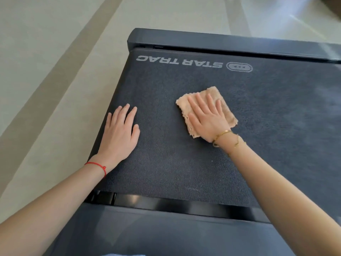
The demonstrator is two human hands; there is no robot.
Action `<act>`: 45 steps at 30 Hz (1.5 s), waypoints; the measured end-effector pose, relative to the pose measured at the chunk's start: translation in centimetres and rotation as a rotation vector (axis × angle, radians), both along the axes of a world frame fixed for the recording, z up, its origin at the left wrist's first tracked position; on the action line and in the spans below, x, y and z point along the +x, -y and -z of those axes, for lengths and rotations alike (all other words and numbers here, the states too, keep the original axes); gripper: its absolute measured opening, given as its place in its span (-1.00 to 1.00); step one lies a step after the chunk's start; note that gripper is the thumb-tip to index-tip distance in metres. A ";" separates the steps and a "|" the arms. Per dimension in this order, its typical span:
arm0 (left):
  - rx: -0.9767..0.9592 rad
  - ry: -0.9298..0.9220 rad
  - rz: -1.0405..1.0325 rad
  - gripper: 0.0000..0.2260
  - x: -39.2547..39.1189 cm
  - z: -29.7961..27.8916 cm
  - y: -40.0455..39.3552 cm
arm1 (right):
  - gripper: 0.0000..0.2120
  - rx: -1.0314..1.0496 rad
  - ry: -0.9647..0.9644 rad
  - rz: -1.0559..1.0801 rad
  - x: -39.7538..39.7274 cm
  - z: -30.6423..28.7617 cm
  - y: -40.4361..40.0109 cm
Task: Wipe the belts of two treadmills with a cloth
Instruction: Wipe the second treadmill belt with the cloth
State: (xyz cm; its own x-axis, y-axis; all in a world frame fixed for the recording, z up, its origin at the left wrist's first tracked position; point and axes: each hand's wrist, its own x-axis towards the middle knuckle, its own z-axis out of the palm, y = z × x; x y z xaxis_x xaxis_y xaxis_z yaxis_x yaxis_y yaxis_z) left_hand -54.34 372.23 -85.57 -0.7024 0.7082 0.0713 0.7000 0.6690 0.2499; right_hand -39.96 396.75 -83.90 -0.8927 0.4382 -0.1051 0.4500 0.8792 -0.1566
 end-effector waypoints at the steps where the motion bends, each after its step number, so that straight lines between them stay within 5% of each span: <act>1: 0.002 0.006 -0.002 -0.51 -0.1 -0.1 -0.1 | -0.47 0.012 -0.001 -0.027 0.3 0.1 1.2; 8: 0.027 0.041 0.043 -0.54 -0.1 -0.5 -3.3 | -0.47 -0.002 -0.049 -0.346 7.0 0.9 7.9; 17: -0.013 0.035 0.077 -0.52 -0.2 -0.6 -7.3 | -0.48 0.010 0.007 0.163 1.3 0.4 -3.3; 24: -0.012 0.002 0.077 -0.51 -0.9 0.1 -8.1 | -0.47 0.016 -0.057 -0.185 3.4 1.2 1.9; 27: -0.014 -0.006 0.070 -0.50 -0.9 0.4 -8.0 | -0.48 0.010 -0.068 -0.112 2.9 1.3 -1.6; 36: -0.082 -0.080 0.031 -0.48 -0.6 0.9 -8.7 | -0.46 -0.008 -0.021 0.200 -12.6 0.9 -11.8; 41: -0.085 -0.093 0.034 -0.46 -0.6 0.8 -8.6 | -0.45 -0.002 0.011 0.026 -22.7 0.4 -6.9; 45: -0.090 -0.086 0.040 -0.43 -0.6 0.7 -8.5 | -0.47 -0.012 0.005 -0.156 -23.0 0.5 -5.7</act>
